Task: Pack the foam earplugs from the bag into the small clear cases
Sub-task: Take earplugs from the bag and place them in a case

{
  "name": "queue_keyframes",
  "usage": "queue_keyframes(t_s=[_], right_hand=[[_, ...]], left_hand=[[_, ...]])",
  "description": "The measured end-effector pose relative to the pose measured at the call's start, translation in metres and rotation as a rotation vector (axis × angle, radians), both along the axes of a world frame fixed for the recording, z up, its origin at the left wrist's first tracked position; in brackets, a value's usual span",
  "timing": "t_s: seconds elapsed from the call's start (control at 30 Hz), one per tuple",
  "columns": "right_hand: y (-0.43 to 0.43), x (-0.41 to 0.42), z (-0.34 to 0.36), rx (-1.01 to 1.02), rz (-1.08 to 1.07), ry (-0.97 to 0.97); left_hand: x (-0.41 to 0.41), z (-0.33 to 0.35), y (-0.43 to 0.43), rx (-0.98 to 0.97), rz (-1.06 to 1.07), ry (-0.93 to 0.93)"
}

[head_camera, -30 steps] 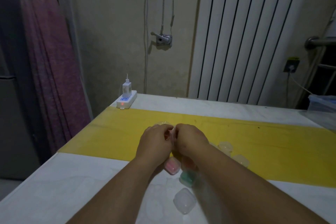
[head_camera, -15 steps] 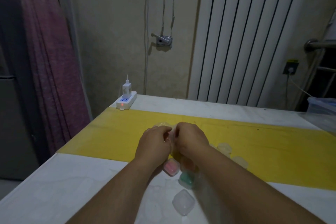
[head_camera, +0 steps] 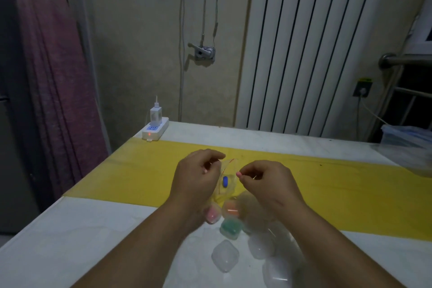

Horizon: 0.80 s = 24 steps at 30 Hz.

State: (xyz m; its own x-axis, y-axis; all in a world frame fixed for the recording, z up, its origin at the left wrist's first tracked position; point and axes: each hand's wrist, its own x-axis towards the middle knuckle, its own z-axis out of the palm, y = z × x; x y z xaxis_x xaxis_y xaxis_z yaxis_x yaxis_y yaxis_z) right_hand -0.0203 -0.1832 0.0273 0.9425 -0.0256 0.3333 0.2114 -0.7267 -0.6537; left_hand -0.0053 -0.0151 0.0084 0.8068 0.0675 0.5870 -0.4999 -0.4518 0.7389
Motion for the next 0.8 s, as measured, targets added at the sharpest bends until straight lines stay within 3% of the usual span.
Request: queue_keyframes(t_s=[0.1,0.2,0.33,0.73,0.8], right_hand=[[-0.005,-0.012,0.003,0.043,0.033,0.003],[-0.008,-0.017,-0.002,0.121,0.051,-0.031],[-0.011,-0.018,-0.011,0.239,0.010,-0.016],[-0.019,-0.018,-0.015,0.266,-0.051,-0.012],[-0.020,-0.018,-0.014,0.271,-0.069,-0.025]], left_hand=[[-0.009,0.005,-0.012,-0.175,-0.249,0.235],[-0.014,0.006,-0.019,-0.280,-0.362,0.328],[-0.018,0.004,-0.021,-0.341,-0.342,0.385],[-0.011,-0.004,-0.021,-0.327,-0.350,0.387],[-0.011,-0.005,-0.021,-0.394,-0.365,0.413]])
